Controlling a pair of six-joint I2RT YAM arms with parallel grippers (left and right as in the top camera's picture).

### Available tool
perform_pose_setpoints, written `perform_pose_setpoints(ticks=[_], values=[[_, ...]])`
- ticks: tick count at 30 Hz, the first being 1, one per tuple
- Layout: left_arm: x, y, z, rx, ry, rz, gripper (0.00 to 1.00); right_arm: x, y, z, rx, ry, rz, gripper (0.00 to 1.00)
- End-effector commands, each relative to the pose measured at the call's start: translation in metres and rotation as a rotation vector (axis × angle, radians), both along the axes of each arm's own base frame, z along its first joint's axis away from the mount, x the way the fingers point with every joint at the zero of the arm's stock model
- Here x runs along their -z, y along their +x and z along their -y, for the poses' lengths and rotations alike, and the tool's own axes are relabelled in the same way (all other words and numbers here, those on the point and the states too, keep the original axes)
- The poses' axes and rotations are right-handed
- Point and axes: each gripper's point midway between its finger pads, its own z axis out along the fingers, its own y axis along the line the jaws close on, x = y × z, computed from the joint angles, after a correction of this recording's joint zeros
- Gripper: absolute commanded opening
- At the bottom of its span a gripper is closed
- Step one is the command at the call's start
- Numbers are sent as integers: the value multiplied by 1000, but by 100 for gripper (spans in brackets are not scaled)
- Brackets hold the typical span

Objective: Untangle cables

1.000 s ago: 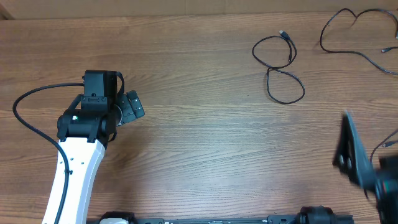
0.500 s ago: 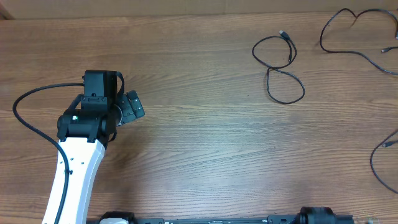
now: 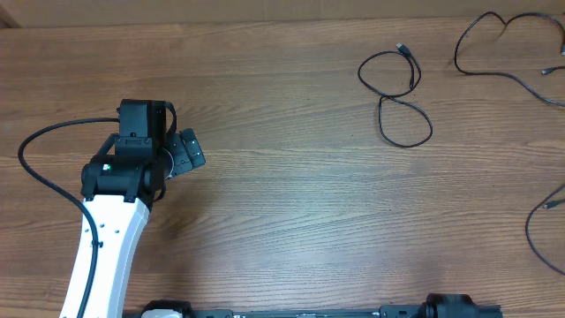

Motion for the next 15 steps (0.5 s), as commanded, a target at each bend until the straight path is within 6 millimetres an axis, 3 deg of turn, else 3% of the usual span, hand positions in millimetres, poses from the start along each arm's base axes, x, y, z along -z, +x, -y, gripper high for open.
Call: perform_pose_setpoints(ticks=[1,6,9,15], values=[[1,0,-1,-18,-11,-1,100,-2,-24,1,0,2,50,100],[1,0,-1,-18,-11,-1,99,-16,-35,-1,17,-1,152,100],[1,0,-1,-18,-11,-1,100,-21,-31,-2,20,-2,191,100],[1,0,-1,-18,-11,-1,99,-19,11,-1,28,-1,179,100]])
